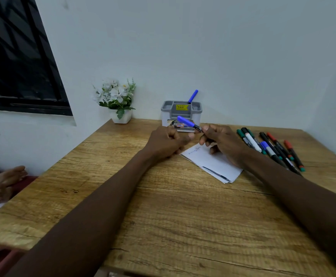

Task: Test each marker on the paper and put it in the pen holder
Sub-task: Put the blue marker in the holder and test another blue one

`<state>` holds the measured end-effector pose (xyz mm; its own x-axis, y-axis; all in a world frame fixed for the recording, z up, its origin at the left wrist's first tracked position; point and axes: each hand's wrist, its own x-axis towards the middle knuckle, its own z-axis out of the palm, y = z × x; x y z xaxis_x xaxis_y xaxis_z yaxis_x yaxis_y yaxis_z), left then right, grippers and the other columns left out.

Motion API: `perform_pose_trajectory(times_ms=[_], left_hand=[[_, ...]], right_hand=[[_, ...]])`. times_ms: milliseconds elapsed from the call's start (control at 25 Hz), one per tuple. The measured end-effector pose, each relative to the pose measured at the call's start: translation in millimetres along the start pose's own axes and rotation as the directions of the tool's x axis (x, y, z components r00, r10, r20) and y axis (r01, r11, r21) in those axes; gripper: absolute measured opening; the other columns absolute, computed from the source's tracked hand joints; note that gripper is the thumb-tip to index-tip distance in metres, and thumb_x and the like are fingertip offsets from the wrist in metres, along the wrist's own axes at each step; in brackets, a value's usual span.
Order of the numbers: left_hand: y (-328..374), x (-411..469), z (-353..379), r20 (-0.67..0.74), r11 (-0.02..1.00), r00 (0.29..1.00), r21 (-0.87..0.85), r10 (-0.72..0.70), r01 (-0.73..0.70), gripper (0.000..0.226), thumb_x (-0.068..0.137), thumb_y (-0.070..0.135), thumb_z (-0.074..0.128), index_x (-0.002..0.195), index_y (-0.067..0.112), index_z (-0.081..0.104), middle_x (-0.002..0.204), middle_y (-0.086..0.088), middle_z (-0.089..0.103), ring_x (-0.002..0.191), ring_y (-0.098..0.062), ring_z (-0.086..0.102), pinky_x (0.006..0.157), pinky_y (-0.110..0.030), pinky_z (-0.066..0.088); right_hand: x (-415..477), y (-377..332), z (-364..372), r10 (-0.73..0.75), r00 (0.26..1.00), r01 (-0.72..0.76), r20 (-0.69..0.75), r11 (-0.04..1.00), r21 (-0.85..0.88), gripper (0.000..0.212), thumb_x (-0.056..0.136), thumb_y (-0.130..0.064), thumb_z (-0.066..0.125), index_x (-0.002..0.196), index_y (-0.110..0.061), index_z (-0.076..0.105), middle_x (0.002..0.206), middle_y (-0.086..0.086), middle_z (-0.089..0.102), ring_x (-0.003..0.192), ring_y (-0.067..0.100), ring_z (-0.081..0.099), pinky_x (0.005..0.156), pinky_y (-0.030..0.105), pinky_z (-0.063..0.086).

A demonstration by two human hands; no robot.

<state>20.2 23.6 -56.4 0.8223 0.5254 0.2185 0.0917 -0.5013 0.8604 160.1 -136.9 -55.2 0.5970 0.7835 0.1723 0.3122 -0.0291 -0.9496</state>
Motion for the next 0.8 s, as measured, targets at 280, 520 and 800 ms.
perform_pose_trajectory(times_ms=[280, 520, 800], left_hand=[[10.0, -4.6, 0.8, 0.228, 0.932, 0.966, 0.308, 0.121, -0.189, 0.038, 0.079, 0.019, 0.078, 0.113, 0.035, 0.077, 0.102, 0.023, 0.068, 0.090, -0.005, 0.063, 0.073, -0.013, 0.045], [7.3, -1.3, -1.0, 0.245, 0.938, 0.961, 0.283, 0.131, -0.200, 0.022, 0.081, 0.018, 0.079, 0.102, 0.025, 0.082, 0.098, 0.016, 0.076, 0.070, 0.012, 0.059, 0.062, -0.001, 0.038], [-1.6, 3.3, 4.0, 0.243, 0.928, 0.955, 0.285, 0.171, -0.239, 0.018, 0.082, 0.026, 0.081, 0.100, 0.027, 0.082, 0.107, 0.014, 0.075, 0.063, 0.019, 0.054, 0.063, -0.009, 0.038]], right_hand=[[7.3, -1.4, 2.4, 0.037, 0.999, -0.034, -0.007, 0.962, 0.272, 0.025, 0.113, -0.019, 0.040, 0.122, -0.017, 0.063, 0.100, 0.004, 0.079, 0.091, 0.018, 0.066, 0.074, 0.034, 0.050], [27.0, -18.3, -1.4, -0.013, 0.998, 0.035, -0.066, 0.939, 0.343, 0.029, 0.111, -0.010, 0.042, 0.128, -0.018, 0.064, 0.110, -0.004, 0.078, 0.096, 0.004, 0.070, 0.079, 0.025, 0.057], [73.5, -39.0, -5.8, -0.103, 0.901, 0.236, -0.420, 0.931, 0.277, 0.060, 0.094, 0.005, 0.070, 0.140, -0.017, 0.038, 0.110, 0.016, 0.069, 0.089, 0.026, 0.077, 0.076, 0.035, 0.065]])
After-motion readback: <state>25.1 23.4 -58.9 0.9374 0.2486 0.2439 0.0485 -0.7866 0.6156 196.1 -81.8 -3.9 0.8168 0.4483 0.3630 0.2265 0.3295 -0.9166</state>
